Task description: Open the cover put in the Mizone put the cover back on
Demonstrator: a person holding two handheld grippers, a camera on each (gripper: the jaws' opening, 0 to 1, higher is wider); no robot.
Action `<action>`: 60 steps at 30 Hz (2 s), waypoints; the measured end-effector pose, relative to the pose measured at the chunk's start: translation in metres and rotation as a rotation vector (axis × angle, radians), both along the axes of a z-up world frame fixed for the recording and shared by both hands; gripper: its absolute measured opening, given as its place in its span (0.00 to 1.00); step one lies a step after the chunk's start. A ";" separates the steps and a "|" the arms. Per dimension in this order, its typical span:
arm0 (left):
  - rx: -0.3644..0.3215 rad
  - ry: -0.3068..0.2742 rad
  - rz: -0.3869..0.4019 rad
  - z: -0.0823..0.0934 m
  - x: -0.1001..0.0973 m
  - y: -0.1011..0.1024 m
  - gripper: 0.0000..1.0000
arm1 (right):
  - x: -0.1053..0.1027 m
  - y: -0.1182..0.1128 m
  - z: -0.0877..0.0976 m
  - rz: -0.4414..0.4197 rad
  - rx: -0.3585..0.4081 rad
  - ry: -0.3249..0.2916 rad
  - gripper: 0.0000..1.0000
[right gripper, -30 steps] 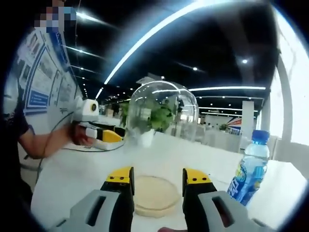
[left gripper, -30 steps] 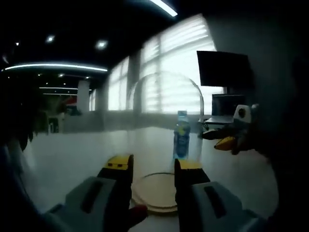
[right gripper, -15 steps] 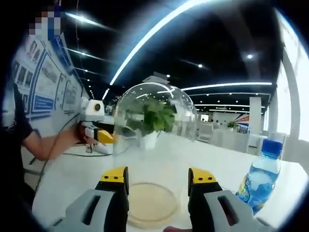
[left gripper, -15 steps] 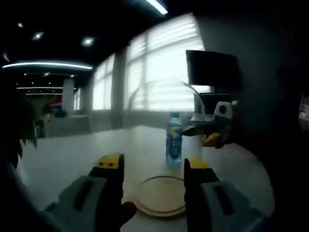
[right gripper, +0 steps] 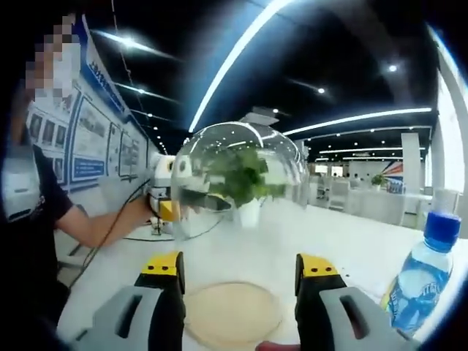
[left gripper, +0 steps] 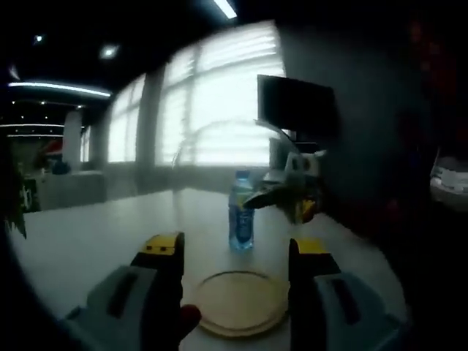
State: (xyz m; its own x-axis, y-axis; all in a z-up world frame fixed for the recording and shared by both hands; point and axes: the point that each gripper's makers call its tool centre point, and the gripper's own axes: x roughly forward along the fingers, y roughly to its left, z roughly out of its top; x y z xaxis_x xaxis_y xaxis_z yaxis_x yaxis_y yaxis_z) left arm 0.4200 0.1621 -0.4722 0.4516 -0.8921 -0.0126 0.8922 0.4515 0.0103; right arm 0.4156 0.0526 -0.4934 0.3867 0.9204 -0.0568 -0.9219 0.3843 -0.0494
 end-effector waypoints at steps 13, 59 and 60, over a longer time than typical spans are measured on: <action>0.010 0.031 -0.111 -0.010 0.004 0.001 0.47 | 0.002 0.002 -0.004 0.103 -0.041 0.004 0.55; -0.095 0.061 -0.181 -0.009 0.012 -0.025 0.71 | 0.011 0.037 -0.014 0.219 0.051 0.066 0.81; -0.085 0.051 -0.180 -0.010 0.011 -0.026 0.71 | 0.011 0.039 -0.014 0.220 0.058 0.066 0.82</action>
